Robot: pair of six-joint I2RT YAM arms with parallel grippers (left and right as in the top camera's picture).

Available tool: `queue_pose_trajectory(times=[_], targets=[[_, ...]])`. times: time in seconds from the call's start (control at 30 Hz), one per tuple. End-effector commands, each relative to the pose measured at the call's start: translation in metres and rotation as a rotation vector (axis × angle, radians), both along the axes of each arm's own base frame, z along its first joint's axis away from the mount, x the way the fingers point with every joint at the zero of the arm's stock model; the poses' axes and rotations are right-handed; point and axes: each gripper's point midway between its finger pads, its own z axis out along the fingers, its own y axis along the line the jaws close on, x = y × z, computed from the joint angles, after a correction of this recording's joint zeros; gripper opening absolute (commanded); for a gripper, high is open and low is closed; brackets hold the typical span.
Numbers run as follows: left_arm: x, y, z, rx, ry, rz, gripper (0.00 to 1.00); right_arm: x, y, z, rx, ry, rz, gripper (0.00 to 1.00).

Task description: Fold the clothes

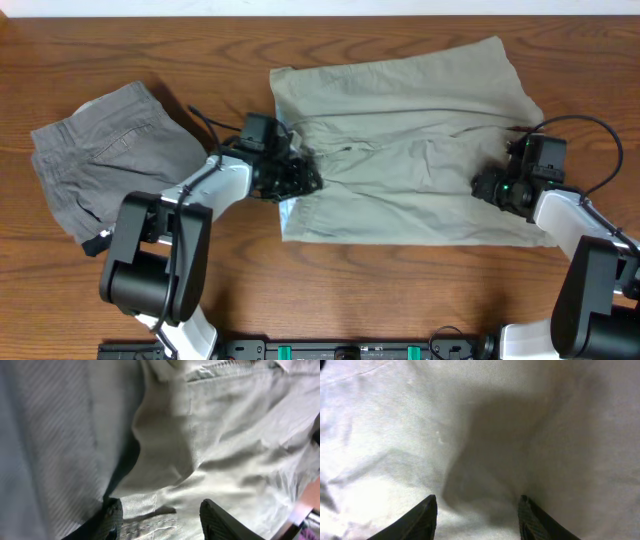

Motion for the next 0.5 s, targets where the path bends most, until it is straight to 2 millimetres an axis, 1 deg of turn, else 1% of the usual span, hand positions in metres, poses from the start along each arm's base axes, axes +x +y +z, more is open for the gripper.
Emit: queue_pose_trajectory(times=[0.0,0.07,0.13,0.2,0.27,0.33,0.37,0.43,0.47], targets=[[0.009,0.031,-0.023,0.11,0.013,0.051,0.53,-0.017,0.013,-0.021,0.06,0.082,0.009,0.52],[0.011,0.028,-0.014,0.063,0.017,0.042,0.54,-0.02,0.013,-0.019,0.053,0.102,0.033,0.55],[0.012,0.03,-0.006,0.05,0.017,0.035,0.63,-0.021,0.01,-0.011,0.039,0.116,0.053,0.59],[0.011,0.032,0.006,0.055,0.001,0.003,0.67,-0.018,0.004,0.002,0.022,0.113,0.058,0.61],[0.011,0.034,0.021,0.065,-0.037,-0.042,0.76,-0.01,-0.003,0.025,-0.008,0.084,0.073,0.64],[0.011,0.041,0.037,0.104,-0.072,-0.053,0.88,-0.003,-0.007,0.053,-0.036,0.045,0.103,0.68],[0.011,0.046,0.047,0.136,-0.095,-0.059,0.92,-0.001,-0.009,0.069,-0.055,0.026,0.113,0.69],[0.008,0.055,0.064,0.191,-0.131,-0.051,0.95,0.001,-0.014,0.097,-0.092,-0.006,0.103,0.72],[0.005,0.062,0.076,0.223,-0.152,-0.039,0.96,0.001,-0.015,0.111,-0.105,-0.024,0.099,0.77]])
